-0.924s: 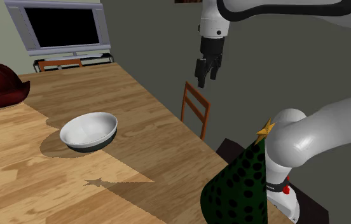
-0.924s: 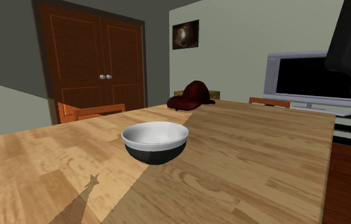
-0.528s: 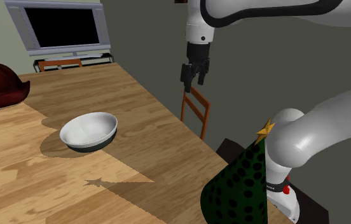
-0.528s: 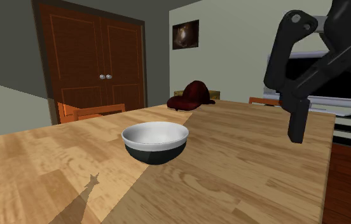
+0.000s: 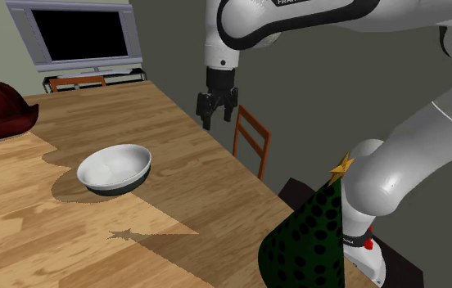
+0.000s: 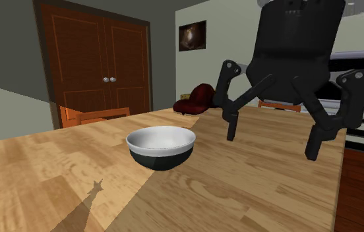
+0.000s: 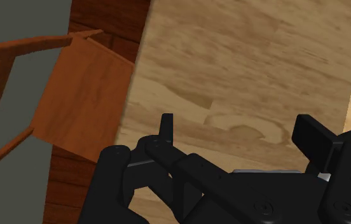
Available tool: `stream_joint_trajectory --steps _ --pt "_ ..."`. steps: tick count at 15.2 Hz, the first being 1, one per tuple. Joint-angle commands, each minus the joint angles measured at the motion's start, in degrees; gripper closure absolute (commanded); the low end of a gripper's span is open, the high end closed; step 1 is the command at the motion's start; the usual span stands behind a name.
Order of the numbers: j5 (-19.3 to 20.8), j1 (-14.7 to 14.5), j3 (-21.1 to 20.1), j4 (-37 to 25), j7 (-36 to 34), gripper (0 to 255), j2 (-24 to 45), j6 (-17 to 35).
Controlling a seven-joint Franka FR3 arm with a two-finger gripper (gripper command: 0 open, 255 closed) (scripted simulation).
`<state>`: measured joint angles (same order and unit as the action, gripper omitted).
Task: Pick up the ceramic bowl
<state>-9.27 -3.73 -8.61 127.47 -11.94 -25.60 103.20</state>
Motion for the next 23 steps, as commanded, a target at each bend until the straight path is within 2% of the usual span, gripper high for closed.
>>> stream_joint_trajectory --steps 1,9,16,23 --pt "-1.3 -0.5 -0.9 -1.7 -1.2 0 3.8 2.5" --pt "-4.4 -2.2 -4.1 -12.1 -5.5 0 18.9 9.1" --pt "-5.2 -4.2 -6.1 -24.9 -9.3 0 33.0 12.2" --pt "-5.5 -4.4 -6.2 -22.5 -8.6 0 34.9 16.5"
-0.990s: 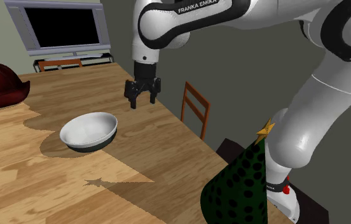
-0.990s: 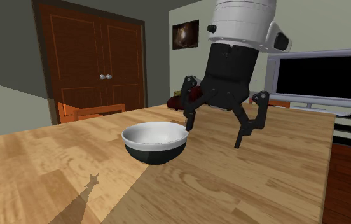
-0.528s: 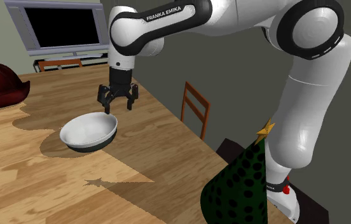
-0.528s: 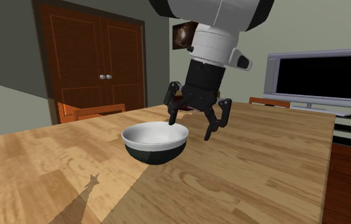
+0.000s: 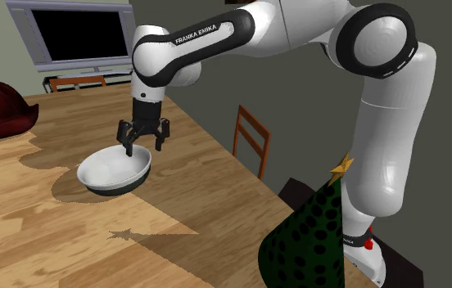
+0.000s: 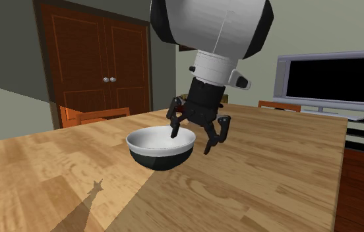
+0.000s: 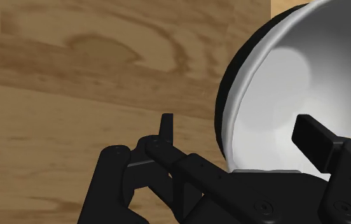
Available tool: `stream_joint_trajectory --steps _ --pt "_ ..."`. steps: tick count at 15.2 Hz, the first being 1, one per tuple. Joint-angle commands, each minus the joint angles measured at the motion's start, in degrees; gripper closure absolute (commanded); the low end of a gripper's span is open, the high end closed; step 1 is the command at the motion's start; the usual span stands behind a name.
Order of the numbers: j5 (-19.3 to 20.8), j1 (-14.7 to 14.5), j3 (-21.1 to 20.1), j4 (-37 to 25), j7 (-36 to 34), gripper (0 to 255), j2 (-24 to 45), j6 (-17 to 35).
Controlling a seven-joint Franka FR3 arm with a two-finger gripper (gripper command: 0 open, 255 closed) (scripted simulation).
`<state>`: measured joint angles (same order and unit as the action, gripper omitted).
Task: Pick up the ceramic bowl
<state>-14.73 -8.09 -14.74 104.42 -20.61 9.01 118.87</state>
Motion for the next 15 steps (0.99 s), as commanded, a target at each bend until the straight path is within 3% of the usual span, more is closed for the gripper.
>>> stream_joint_trajectory --steps 1,3,4,15 --pt "-0.1 -0.1 -0.1 1.4 0.3 0 0.6 2.0" --pt "-0.1 -0.1 -0.1 1.4 0.3 0 0.6 2.0" --pt "0.0 -0.1 -0.1 1.2 0.3 255 0.7 1.9" --pt "0.0 -0.1 0.0 0.4 0.0 255 0.2 0.6"
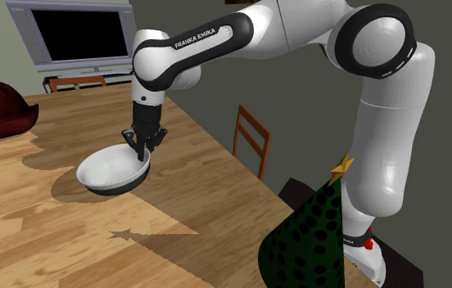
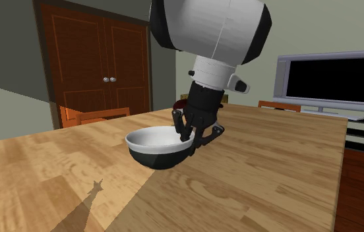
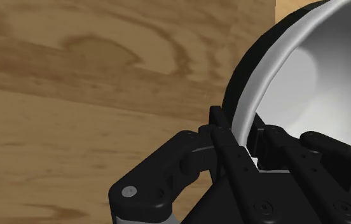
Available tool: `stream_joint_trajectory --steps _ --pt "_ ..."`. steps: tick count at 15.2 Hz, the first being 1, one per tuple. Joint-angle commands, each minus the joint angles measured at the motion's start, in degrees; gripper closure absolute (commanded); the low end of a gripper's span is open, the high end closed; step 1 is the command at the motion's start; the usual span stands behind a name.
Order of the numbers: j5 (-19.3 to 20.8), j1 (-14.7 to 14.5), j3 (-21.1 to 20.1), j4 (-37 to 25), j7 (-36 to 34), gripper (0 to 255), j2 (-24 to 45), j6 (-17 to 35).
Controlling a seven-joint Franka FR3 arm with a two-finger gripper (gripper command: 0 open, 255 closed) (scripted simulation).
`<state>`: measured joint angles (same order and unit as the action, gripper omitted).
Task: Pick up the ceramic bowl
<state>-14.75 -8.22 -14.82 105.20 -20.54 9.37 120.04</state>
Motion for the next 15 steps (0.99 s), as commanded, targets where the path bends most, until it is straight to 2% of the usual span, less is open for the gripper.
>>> stream_joint_trajectory --steps 1,13,15 --pt "0.1 0.1 0.0 -1.0 -0.2 255 -0.4 -1.3" --pt "0.6 0.3 0.2 -8.4 -2.2 255 -1.7 -9.9" --pt "0.6 0.3 0.2 -8.5 -2.3 255 -1.7 -10.0"
